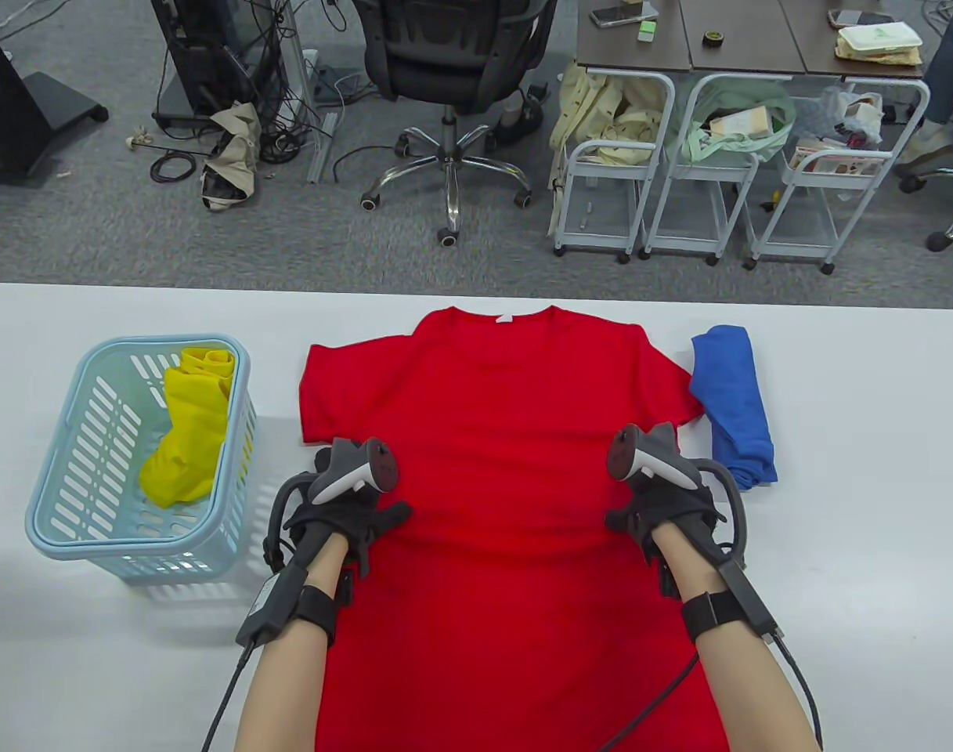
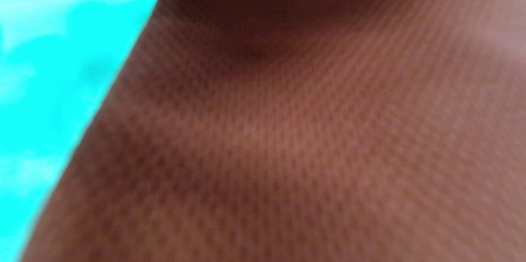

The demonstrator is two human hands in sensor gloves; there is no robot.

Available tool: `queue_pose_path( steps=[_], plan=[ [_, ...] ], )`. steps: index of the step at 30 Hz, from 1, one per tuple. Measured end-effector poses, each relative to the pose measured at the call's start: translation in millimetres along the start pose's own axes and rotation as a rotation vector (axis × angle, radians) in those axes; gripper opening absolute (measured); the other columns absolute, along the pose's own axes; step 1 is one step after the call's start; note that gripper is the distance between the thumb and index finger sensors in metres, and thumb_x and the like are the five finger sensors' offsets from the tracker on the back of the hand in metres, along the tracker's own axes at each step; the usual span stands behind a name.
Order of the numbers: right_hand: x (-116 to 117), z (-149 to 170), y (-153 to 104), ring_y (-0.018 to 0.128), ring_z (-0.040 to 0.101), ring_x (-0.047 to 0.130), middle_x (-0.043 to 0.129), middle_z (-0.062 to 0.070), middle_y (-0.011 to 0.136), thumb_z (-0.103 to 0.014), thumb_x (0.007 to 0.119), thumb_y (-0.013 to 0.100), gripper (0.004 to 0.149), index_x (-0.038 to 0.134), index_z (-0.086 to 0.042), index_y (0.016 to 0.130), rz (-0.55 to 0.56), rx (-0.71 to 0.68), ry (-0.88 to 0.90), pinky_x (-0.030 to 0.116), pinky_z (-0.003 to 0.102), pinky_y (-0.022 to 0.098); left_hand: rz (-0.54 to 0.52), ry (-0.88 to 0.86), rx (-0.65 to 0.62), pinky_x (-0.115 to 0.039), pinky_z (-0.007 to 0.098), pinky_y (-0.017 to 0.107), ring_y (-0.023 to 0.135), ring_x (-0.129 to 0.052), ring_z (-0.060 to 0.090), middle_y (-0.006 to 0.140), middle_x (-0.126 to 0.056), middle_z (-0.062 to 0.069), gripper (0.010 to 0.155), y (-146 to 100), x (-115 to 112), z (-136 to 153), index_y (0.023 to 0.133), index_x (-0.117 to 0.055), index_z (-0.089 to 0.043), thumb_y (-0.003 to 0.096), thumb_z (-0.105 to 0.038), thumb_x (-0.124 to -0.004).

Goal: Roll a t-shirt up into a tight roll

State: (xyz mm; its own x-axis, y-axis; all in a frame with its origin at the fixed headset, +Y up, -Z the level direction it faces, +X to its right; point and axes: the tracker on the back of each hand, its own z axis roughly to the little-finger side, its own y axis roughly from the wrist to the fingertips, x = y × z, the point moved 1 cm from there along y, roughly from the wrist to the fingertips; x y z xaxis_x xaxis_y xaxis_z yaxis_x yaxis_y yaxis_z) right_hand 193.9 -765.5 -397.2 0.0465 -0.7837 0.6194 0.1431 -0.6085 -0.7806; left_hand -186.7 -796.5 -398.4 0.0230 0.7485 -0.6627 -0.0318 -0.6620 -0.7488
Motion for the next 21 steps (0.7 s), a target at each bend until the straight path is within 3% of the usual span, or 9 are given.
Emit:
queue_pose_path(
  steps=[15,21],
  plan=[
    [-15,16,36,0.109,0.038,0.009,0.002,0.009,0.117,-0.049,0.074,0.053,0.09,0.011,-0.026,0.112,-0.07,-0.005,0.179,0.035,0.053,0.077,0.039,-0.034,0.002,-0.01,0.063,0.074,0.101,0.01,0.044,0.108,0.023,0.009,0.083,19,11,-9,0.101,0.015,-0.035,0.0421,-0.072,-0.029],
    [-16,16,36,0.109,0.036,0.005,-0.001,0.008,0.116,-0.047,0.075,0.053,0.091,0.009,-0.027,0.111,-0.101,0.021,0.226,0.033,0.053,0.077,0.08,-0.078,0.001,-0.003,0.061,0.071,0.098,0.017,0.042,0.104,0.029,0.006,0.083,23,10,-7,0.098,0.019,-0.038,0.0412,-0.073,-0.03]
  ],
)
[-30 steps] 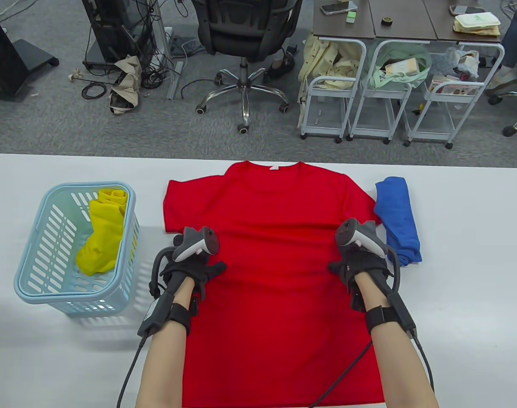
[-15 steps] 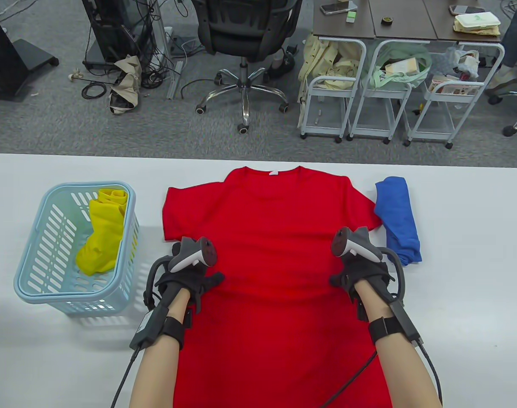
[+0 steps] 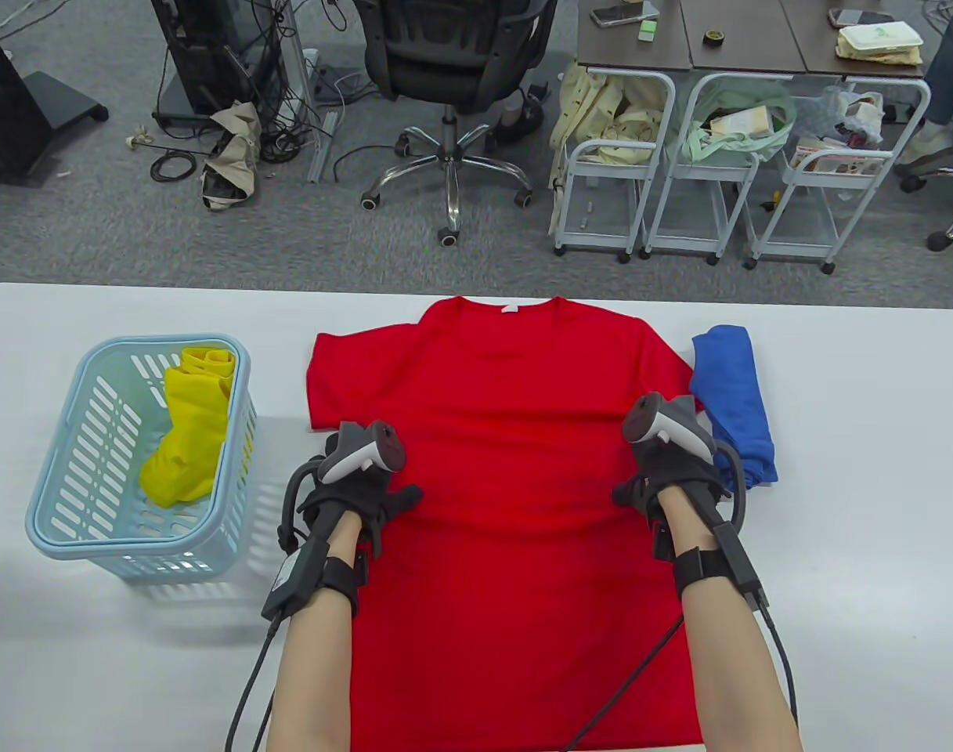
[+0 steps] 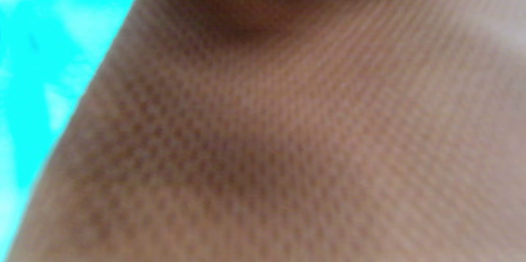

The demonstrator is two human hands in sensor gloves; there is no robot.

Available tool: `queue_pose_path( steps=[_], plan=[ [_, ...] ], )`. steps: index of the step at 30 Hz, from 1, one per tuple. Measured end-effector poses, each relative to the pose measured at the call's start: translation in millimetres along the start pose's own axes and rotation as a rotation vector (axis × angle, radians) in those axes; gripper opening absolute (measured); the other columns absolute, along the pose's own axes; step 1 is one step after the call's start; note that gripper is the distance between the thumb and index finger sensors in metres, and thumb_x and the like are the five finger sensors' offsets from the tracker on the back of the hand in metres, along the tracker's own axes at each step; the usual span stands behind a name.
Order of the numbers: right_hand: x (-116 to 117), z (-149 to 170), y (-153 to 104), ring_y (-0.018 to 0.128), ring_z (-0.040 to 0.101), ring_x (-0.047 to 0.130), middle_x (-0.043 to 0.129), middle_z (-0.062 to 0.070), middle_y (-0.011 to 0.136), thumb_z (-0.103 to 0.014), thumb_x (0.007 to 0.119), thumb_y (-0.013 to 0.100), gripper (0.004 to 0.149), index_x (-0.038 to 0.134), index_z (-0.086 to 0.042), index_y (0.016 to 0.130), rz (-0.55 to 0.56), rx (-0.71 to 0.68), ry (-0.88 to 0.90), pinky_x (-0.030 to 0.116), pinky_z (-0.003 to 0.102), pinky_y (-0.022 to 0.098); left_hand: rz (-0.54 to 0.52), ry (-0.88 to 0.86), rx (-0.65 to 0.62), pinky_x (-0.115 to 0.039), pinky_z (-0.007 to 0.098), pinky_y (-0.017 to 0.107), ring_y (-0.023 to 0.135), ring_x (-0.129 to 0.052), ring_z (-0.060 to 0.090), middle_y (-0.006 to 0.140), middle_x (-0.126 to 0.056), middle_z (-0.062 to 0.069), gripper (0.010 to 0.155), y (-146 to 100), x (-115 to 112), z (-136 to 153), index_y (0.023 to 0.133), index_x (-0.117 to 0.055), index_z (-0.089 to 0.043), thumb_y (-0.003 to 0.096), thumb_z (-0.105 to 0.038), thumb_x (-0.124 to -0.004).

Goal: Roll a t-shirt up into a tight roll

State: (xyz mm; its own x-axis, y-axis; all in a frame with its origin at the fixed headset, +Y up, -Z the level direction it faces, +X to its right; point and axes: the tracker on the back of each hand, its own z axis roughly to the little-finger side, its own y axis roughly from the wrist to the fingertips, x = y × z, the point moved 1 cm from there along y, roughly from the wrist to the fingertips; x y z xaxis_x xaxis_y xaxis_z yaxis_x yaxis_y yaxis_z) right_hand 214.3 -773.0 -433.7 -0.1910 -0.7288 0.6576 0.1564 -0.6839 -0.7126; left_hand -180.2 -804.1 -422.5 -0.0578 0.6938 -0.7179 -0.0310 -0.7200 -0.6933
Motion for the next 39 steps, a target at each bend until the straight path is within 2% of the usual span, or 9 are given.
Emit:
queue_pose_path(
  steps=[7,11,14,18,22,25,32,36,39],
  plan=[
    [1,3,-3,0.11,0.037,0.007,0.002,0.008,0.117,-0.043,0.074,0.055,0.086,0.012,-0.027,0.112,0.025,-0.017,0.006,0.031,0.054,0.078,-0.068,0.084,-0.02,-0.018,0.063,0.078,0.107,0.002,0.042,0.113,0.016,0.006,0.069,-7,7,2,0.105,0.009,-0.035,0.0479,-0.06,-0.022],
    [-2,-6,-9,0.111,0.04,0.017,0.01,0.011,0.118,-0.037,0.074,0.056,0.081,0.019,-0.023,0.113,0.07,0.015,-0.049,0.034,0.055,0.077,-0.251,-0.075,-0.004,-0.034,0.064,0.081,0.113,-0.018,0.043,0.12,0.002,0.013,0.067,-23,27,11,0.108,0.005,-0.028,0.06,-0.042,-0.04],
    [-2,-28,-26,0.112,0.041,0.019,0.012,0.012,0.118,-0.032,0.065,0.06,0.071,0.021,-0.022,0.114,0.217,0.047,-0.26,0.035,0.055,0.077,-0.421,0.035,0.095,-0.042,0.063,0.08,0.114,-0.034,0.04,0.123,-0.013,0.01,0.07,-28,39,15,0.111,-0.007,-0.028,0.0595,-0.029,-0.054],
    [17,-62,-53,0.111,0.043,0.02,0.014,0.014,0.119,-0.044,0.056,0.06,0.07,0.02,-0.021,0.115,0.196,-0.187,-0.192,0.037,0.055,0.076,-0.404,0.187,0.141,-0.047,0.061,0.079,0.115,-0.042,0.036,0.124,-0.024,0.002,0.067,-19,42,14,0.111,-0.017,-0.033,0.0582,-0.026,-0.057],
    [46,-80,-53,0.11,0.045,0.02,0.014,0.016,0.118,-0.058,0.058,0.057,0.082,0.015,-0.02,0.115,0.073,-0.251,-0.261,0.038,0.057,0.075,-0.348,0.265,0.175,-0.048,0.061,0.079,0.115,-0.043,0.033,0.123,-0.022,-0.002,0.067,-4,38,13,0.11,-0.018,-0.036,0.0574,-0.025,-0.058],
    [52,-74,-41,0.107,0.042,0.004,-0.003,0.013,0.113,-0.058,0.052,0.056,0.083,0.001,-0.022,0.11,0.059,-0.224,-0.276,0.03,0.058,0.076,-0.345,0.38,0.198,-0.047,0.06,0.08,0.116,-0.042,0.032,0.122,-0.013,-0.003,0.07,2,35,12,0.108,-0.008,-0.037,0.0575,-0.025,-0.056],
    [38,-62,-37,0.108,0.043,0.01,0.004,0.013,0.115,-0.051,0.063,0.057,0.081,0.01,-0.023,0.112,0.065,-0.171,-0.205,0.031,0.058,0.076,-0.341,0.441,0.171,-0.049,0.059,0.08,0.113,-0.054,0.027,0.124,-0.029,-0.004,0.069,8,43,5,0.109,-0.017,-0.039,0.0567,-0.026,-0.059],
    [45,-89,-67,0.108,0.046,0.013,0.002,0.017,0.115,-0.046,0.064,0.059,0.081,0.008,-0.023,0.112,0.208,-0.233,-0.367,0.03,0.06,0.075,-0.348,0.387,0.147,-0.048,0.058,0.08,0.11,-0.057,0.029,0.123,-0.031,0.001,0.073,13,50,4,0.108,-0.008,-0.037,0.057,-0.028,-0.059],
    [64,-124,-102,0.108,0.047,0.018,0.009,0.019,0.117,-0.045,0.062,0.059,0.077,0.01,-0.026,0.113,0.23,-0.438,-0.415,0.03,0.06,0.075,-0.338,0.34,0.147,-0.047,0.058,0.08,0.107,-0.053,0.032,0.121,-0.028,0.007,0.072,19,53,4,0.108,-0.008,-0.038,0.0571,-0.028,-0.058]
  ],
)
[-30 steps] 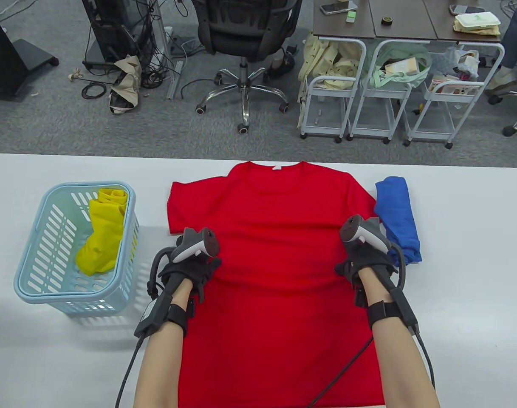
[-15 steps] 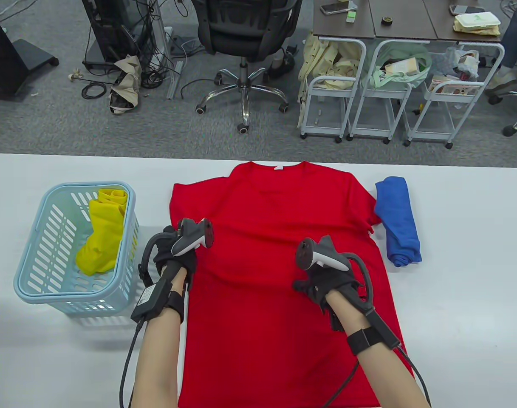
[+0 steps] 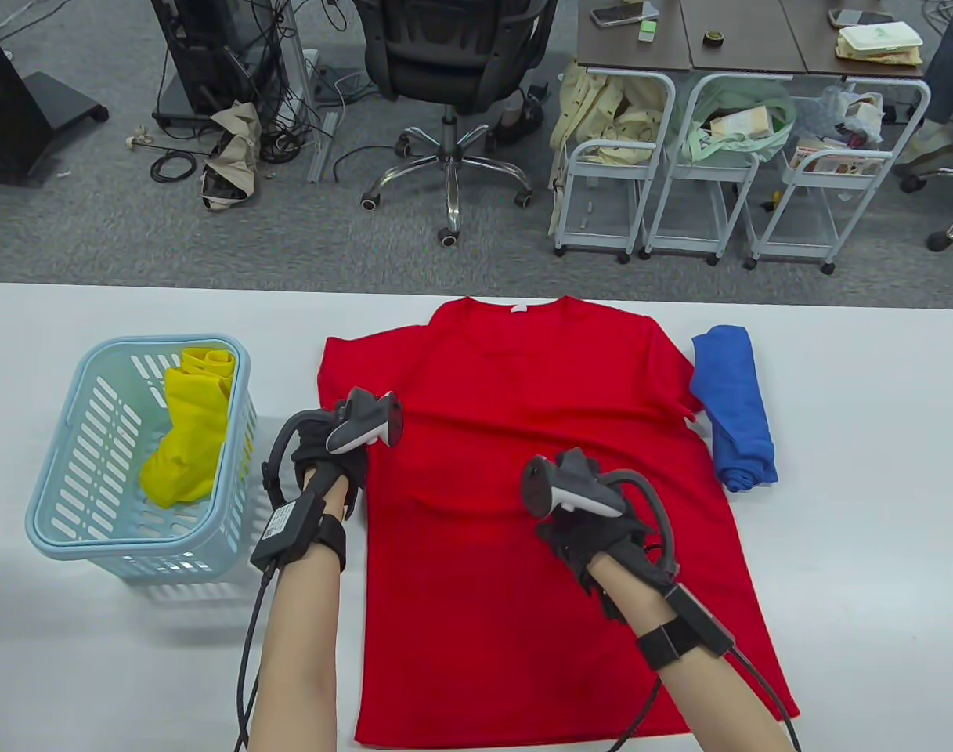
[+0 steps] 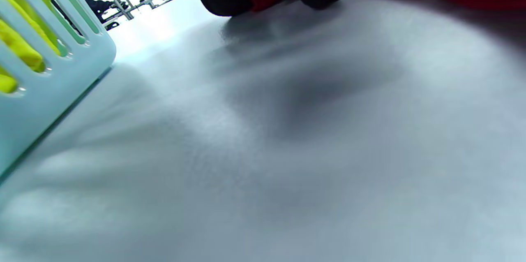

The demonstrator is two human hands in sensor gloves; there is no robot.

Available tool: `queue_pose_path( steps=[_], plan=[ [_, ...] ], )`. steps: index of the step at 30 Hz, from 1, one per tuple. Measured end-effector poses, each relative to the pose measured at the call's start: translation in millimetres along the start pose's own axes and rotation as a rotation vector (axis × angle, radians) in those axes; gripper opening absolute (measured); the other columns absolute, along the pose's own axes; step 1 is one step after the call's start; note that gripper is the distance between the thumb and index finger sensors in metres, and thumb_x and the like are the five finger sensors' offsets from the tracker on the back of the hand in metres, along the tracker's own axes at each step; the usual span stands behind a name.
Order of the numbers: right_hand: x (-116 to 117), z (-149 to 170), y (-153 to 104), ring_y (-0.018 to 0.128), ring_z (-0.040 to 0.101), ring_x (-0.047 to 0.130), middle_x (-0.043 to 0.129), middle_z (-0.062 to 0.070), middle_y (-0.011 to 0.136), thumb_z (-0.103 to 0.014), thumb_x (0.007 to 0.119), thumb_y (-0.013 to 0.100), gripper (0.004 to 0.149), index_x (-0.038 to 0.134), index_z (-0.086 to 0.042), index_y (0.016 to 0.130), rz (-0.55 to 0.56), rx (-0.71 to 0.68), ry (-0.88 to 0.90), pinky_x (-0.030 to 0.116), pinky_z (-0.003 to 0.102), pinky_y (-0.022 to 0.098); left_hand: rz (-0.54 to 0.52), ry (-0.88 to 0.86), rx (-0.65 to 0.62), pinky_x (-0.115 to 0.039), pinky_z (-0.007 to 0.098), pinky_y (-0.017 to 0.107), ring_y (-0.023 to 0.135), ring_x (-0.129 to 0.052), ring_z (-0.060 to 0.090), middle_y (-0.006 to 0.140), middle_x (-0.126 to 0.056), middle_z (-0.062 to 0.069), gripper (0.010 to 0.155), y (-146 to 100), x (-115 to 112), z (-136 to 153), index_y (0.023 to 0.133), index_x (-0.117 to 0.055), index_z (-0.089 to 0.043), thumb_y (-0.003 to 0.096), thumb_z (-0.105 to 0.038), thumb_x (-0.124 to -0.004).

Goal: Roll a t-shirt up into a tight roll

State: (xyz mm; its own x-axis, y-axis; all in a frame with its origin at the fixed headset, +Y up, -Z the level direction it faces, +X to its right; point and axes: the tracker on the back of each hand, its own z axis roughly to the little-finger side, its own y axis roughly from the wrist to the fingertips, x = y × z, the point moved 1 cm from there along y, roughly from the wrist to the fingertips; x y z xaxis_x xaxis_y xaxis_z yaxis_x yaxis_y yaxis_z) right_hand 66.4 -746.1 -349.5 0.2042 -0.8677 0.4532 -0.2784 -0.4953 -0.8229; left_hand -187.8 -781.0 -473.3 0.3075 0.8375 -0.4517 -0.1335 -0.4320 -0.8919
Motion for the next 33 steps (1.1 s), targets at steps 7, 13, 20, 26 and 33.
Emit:
queue_pose_path(
  steps=[7,13,20,26,33],
  plan=[
    [17,-129,-52,0.104,0.04,0.031,0.018,0.014,0.116,-0.038,0.065,0.06,0.069,0.02,-0.037,0.113,0.008,-0.541,-0.16,0.033,0.057,0.076,-0.031,0.037,0.017,-0.045,0.058,0.08,0.107,-0.045,0.035,0.119,-0.023,0.011,0.062,5,9,4,0.108,-0.028,-0.046,0.0564,-0.038,-0.06],
    [45,-173,-50,0.099,0.037,0.039,0.023,0.014,0.115,-0.035,0.066,0.059,0.068,0.023,-0.041,0.111,-0.067,-0.616,-0.248,0.035,0.057,0.075,-0.034,0.036,-0.005,-0.045,0.059,0.08,0.109,-0.046,0.034,0.121,-0.019,0.01,0.073,11,9,3,0.105,-0.006,-0.048,0.0563,-0.038,-0.06],
    [40,-172,-46,0.088,0.028,0.059,0.05,0.009,0.105,-0.035,0.077,0.057,0.051,0.054,-0.035,0.102,-0.016,-0.612,-0.191,0.048,0.055,0.071,-0.15,-0.075,-0.037,-0.054,0.056,0.079,0.1,-0.067,0.029,0.113,-0.055,0.004,0.048,10,10,0,0.102,-0.049,-0.043,0.0553,-0.039,-0.063],
    [43,-174,-53,0.079,0.024,0.069,0.063,0.007,0.096,-0.032,0.075,0.057,0.038,0.066,-0.029,0.094,0.018,-0.616,-0.217,0.057,0.052,0.067,-0.266,0.113,-0.064,-0.064,0.052,0.075,0.085,-0.083,0.021,0.097,-0.075,-0.003,0.043,1,5,-11,0.097,-0.057,-0.036,0.0536,-0.036,-0.062],
    [29,-150,-62,0.08,0.023,0.069,0.061,0.008,0.097,-0.032,0.069,0.057,0.04,0.06,-0.027,0.096,0.012,-0.64,-0.076,0.058,0.051,0.066,-0.307,0.159,0.012,-0.071,0.05,0.071,0.078,-0.088,0.02,0.091,-0.081,-0.003,0.044,-18,23,-10,0.097,-0.06,-0.032,0.0529,-0.039,-0.062]
  ],
)
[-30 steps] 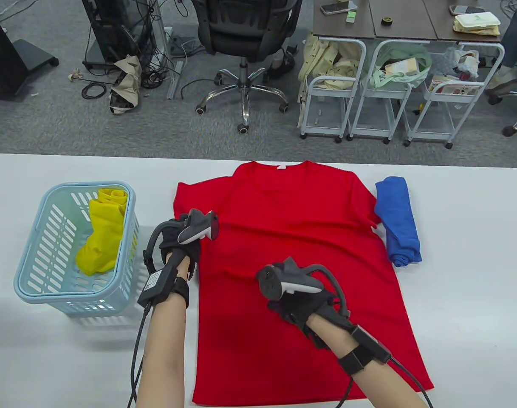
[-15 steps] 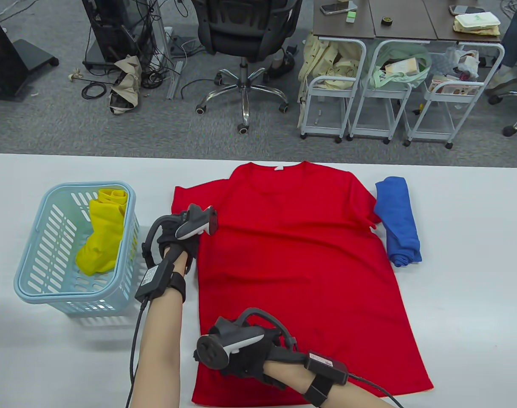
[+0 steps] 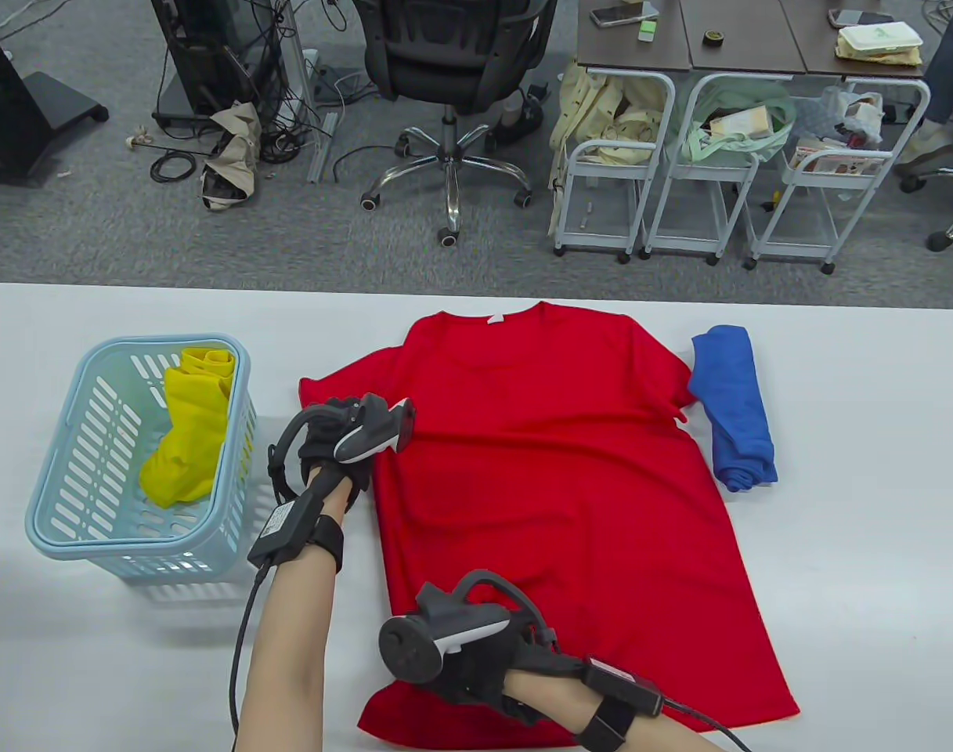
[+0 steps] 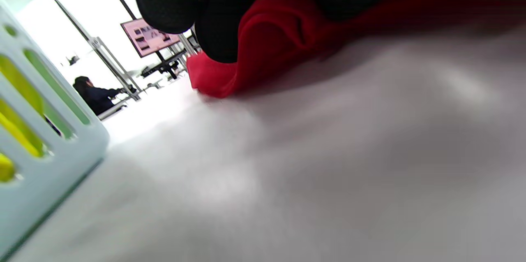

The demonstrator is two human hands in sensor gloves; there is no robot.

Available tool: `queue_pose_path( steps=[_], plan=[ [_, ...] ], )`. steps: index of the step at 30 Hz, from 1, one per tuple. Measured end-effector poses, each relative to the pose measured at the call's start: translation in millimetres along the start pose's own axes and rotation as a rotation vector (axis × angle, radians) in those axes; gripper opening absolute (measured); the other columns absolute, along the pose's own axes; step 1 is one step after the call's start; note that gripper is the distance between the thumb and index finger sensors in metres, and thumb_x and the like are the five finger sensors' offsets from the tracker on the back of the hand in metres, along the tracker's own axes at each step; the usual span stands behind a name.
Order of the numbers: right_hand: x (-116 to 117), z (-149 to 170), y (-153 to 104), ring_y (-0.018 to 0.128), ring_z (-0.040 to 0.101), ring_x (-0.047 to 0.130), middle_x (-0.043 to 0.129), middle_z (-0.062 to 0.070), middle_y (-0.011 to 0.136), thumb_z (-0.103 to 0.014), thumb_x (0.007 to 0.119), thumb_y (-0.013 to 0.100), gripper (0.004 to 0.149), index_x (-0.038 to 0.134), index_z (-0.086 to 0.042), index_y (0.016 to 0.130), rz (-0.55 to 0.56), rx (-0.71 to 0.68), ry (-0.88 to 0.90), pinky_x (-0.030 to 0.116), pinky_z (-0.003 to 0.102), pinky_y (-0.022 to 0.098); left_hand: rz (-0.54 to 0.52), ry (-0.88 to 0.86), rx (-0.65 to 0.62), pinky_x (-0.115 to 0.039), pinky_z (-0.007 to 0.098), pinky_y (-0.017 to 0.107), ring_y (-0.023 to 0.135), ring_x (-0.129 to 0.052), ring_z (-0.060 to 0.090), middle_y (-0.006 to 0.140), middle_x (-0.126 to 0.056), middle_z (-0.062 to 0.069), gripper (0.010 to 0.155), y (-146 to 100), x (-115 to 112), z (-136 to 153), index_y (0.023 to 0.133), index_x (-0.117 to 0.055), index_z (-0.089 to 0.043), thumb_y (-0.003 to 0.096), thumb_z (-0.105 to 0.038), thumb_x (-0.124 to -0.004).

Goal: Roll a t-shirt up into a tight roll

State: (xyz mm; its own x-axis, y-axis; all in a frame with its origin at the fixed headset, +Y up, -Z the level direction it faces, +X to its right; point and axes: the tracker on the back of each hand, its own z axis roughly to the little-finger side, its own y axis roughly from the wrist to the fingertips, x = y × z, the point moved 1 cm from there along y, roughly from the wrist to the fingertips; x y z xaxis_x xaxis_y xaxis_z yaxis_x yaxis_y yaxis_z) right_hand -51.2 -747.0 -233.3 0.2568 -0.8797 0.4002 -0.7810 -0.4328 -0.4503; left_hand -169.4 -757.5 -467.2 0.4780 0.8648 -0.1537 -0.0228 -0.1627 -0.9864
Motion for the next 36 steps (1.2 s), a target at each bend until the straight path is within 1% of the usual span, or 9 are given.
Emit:
queue_pose_path(
  steps=[3,5,8,12,14,19,26,31,36],
  plan=[
    [-11,11,-6,0.079,0.023,0.069,0.06,0.008,0.097,-0.033,0.067,0.058,0.04,0.058,-0.026,0.097,0.022,-0.023,0.116,0.058,0.051,0.066,-0.038,-0.068,0.062,-0.073,0.05,0.07,0.078,-0.088,0.019,0.091,-0.081,-0.003,0.044,-3,19,9,0.097,-0.06,-0.032,0.0533,-0.039,-0.062],
    [-27,18,-12,0.08,0.023,0.069,0.06,0.008,0.097,-0.033,0.067,0.058,0.041,0.058,-0.025,0.097,0.087,-0.051,0.212,0.058,0.051,0.066,-0.084,-0.162,0.13,-0.072,0.05,0.07,0.079,-0.088,0.02,0.092,-0.08,-0.001,0.044,-6,41,22,0.098,-0.059,-0.031,0.0538,-0.038,-0.062],
    [-54,17,-21,0.08,0.024,0.068,0.059,0.008,0.098,-0.032,0.067,0.059,0.04,0.057,-0.026,0.097,0.186,-0.113,0.302,0.058,0.051,0.067,-0.14,-0.078,0.209,-0.073,0.051,0.069,0.079,-0.088,0.021,0.092,-0.08,-0.001,0.044,-9,65,36,0.098,-0.059,-0.031,0.0542,-0.038,-0.062],
    [-85,12,-39,0.081,0.023,0.069,0.06,0.008,0.099,-0.032,0.068,0.058,0.04,0.059,-0.028,0.097,0.293,-0.167,0.314,0.058,0.051,0.067,-0.14,0.035,0.252,-0.073,0.05,0.07,0.08,-0.088,0.021,0.093,-0.08,-0.002,0.044,-12,79,49,0.098,-0.059,-0.033,0.0541,-0.038,-0.063],
    [-88,16,-48,0.081,0.024,0.071,0.062,0.007,0.099,-0.032,0.07,0.058,0.039,0.061,-0.029,0.096,0.305,-0.171,0.318,0.06,0.051,0.067,-0.152,-0.041,0.284,-0.071,0.051,0.07,0.08,-0.087,0.022,0.093,-0.08,-0.001,0.044,-18,84,54,0.098,-0.059,-0.032,0.0545,-0.037,-0.062],
    [-73,37,-62,0.08,0.024,0.075,0.066,0.007,0.099,-0.031,0.075,0.056,0.037,0.068,-0.031,0.092,0.293,-0.149,0.391,0.062,0.051,0.065,-0.142,-0.086,0.29,-0.072,0.051,0.07,0.08,-0.087,0.021,0.094,-0.08,-0.002,0.044,-22,91,55,0.098,-0.058,-0.033,0.0546,-0.038,-0.062],
    [-54,73,-116,0.079,0.025,0.08,0.072,0.006,0.097,-0.031,0.08,0.053,0.035,0.074,-0.031,0.088,0.317,-0.069,0.461,0.066,0.05,0.063,-0.212,-0.194,0.182,-0.072,0.051,0.07,0.081,-0.087,0.022,0.094,-0.079,-0.002,0.044,-29,137,8,0.098,-0.058,-0.034,0.0549,-0.038,-0.062],
    [-38,101,-167,0.079,0.025,0.081,0.073,0.006,0.097,-0.032,0.082,0.052,0.036,0.077,-0.032,0.087,0.364,0.023,0.518,0.067,0.051,0.063,-0.261,-0.191,0.08,-0.071,0.051,0.071,0.082,-0.087,0.022,0.095,-0.079,-0.001,0.044,-24,171,-50,0.098,-0.058,-0.035,0.055,-0.038,-0.062],
    [2,134,-215,0.081,0.026,0.083,0.074,0.005,0.098,-0.033,0.085,0.05,0.036,0.081,-0.032,0.085,0.282,0.198,0.529,0.068,0.052,0.063,-0.276,-0.191,-0.05,-0.071,0.051,0.071,0.082,-0.087,0.022,0.095,-0.079,-0.002,0.044,-21,188,-123,0.098,-0.058,-0.037,0.0551,-0.039,-0.063]
  ],
)
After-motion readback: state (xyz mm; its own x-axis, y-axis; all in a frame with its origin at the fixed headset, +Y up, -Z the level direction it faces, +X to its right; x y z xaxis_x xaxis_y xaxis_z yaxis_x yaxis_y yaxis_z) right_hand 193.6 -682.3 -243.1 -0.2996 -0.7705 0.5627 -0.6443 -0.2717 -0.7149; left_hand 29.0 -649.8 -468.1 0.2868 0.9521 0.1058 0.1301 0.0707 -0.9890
